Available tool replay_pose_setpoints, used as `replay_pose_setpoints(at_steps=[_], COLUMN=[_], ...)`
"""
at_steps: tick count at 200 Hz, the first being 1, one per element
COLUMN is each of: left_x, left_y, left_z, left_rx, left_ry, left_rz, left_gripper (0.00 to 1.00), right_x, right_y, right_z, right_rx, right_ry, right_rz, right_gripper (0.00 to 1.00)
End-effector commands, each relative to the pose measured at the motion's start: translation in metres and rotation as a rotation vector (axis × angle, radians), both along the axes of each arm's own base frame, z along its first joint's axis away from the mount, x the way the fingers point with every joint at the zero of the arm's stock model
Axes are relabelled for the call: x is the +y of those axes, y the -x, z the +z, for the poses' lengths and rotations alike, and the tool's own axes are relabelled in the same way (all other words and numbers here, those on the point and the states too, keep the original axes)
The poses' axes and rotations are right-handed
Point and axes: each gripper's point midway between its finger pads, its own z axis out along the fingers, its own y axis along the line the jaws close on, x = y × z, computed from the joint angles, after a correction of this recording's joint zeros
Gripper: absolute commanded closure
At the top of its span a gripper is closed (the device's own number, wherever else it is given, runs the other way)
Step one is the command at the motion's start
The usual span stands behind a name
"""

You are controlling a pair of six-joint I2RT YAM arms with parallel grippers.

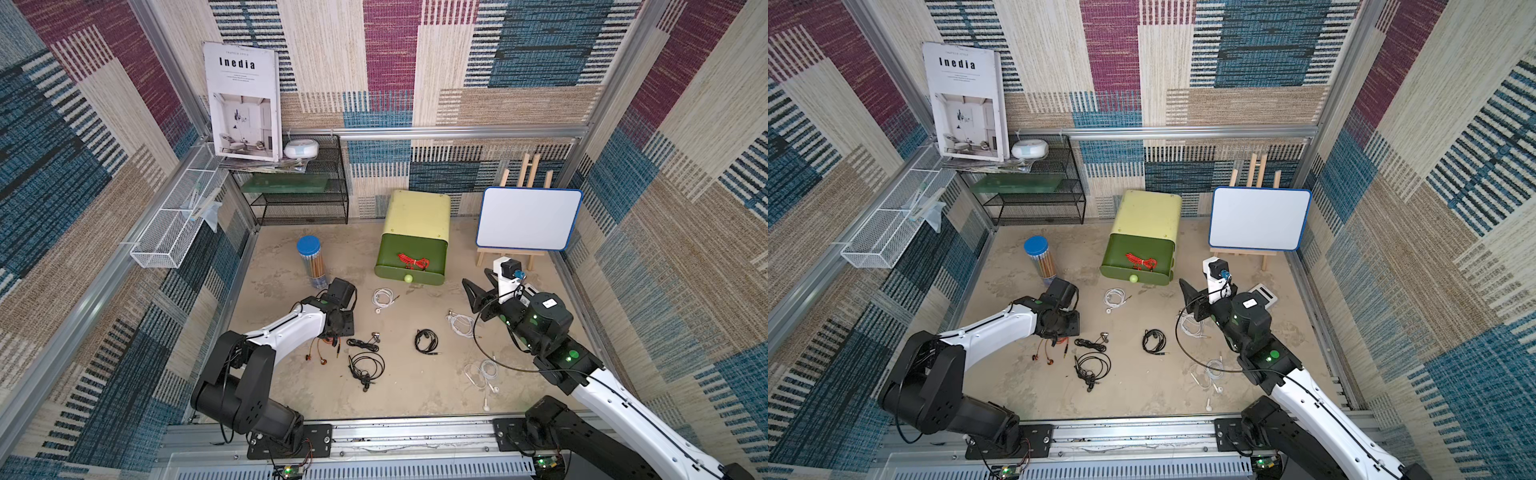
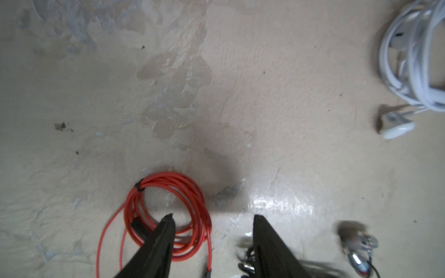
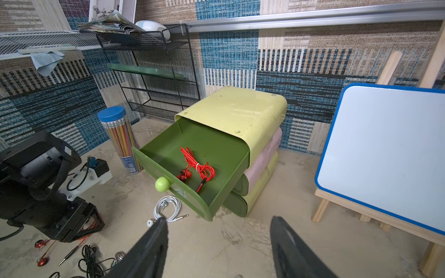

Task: Place the wired earphones into the drawer by color
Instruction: Pick up the wired earphones from the center of the board.

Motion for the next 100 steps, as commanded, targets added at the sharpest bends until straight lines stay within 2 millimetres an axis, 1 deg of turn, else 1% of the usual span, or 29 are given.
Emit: replay_pose_setpoints(at_steps=[1,24,68,100], left_x=[0.002,0.004,0.004,0.005], left_y=[-0.004,-0.003,0.000,0.001], left_z=[-0.002,-0.005,-0.012,-0.017], left_rx=[-0.003,0.001,0.021,0.026], left_ry=[-0.016,-0.027,-0.031,-0.032], left_rz=[0.002,0.008,0.008,0.011], left_gripper=[0.46,0.47,0.53,0.59], right_x=[-0.001,-0.001,-0.001,-0.002], right_y=[-0.001,0.000,0.000,0.001], right_z=[0.009,0.010,0.010,0.011], right_rx=[-0.028,-0.028,-0.031,-0.033], right_ry=[-0.023,-0.023,-0.025,-0.028], right_rz=[-0.008,-0.008,-0.006,-0.006], right_gripper=[0.30,0.30,0.30,0.30])
